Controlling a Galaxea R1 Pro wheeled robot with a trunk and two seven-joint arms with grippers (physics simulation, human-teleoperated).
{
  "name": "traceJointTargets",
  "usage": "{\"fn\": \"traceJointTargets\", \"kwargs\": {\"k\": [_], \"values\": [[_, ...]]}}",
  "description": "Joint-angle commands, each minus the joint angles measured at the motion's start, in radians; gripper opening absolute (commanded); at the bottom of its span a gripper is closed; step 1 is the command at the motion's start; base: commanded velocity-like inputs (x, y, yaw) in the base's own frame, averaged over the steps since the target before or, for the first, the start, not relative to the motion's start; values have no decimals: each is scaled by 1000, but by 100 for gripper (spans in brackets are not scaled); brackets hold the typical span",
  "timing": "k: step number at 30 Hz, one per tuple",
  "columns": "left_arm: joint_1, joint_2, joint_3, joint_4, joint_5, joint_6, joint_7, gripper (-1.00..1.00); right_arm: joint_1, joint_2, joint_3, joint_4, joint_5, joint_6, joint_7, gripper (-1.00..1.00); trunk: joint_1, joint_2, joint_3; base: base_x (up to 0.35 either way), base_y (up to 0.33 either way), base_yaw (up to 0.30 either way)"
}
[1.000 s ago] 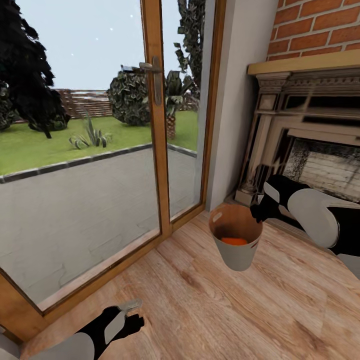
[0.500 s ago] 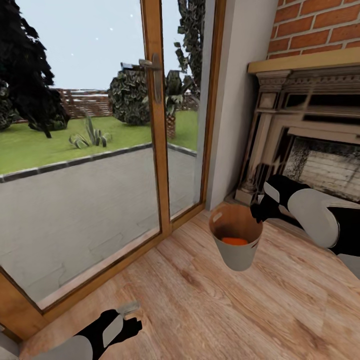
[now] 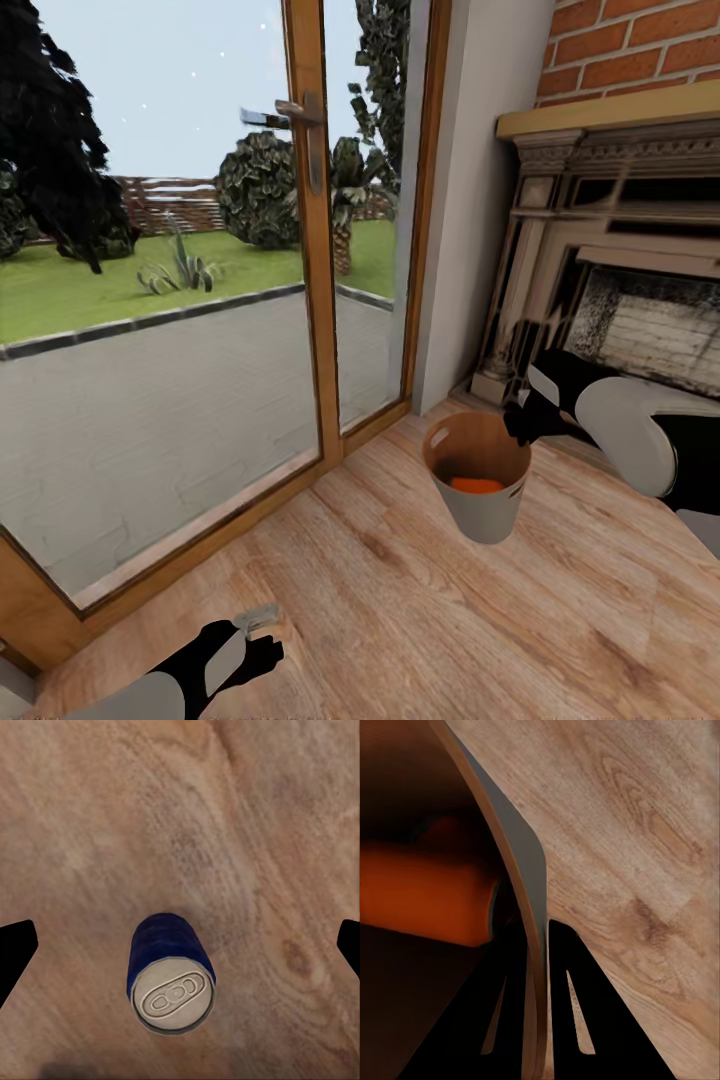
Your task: Put the three can of soda from the living room inside the tash can in the kitchen.
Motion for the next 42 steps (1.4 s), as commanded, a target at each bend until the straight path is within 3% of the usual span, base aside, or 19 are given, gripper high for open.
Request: {"fn": "traceJointTargets", "kwargs": {"k": [1, 13, 22, 33, 42], "values": [[1, 0, 0, 0, 0, 0, -1, 100, -1, 0, -14, -1, -17, 0, 7, -100, 4, -7, -3, 0, 0, 0], [26, -1, 0, 0, -1, -7, -1, 100, 0, 0, -13, -1, -17, 0, 7, -100, 50, -91, -41, 0, 0, 0], [42, -2, -1, 0, -1, -19, -2, 100, -1, 0, -12, -1, -17, 0, 7, -100, 54, -93, -75, 0, 0, 0], [43, -5, -6, 0, -2, -42, -1, 100, 0, 0, -10, -1, -17, 0, 7, -100, 54, -93, -75, 0, 0, 0], [44, -7, -8, 0, -4, -70, -2, 100, 0, 0, -10, -1, -17, 0, 6, -100, 58, -96, -110, 0, 0, 0]]}}
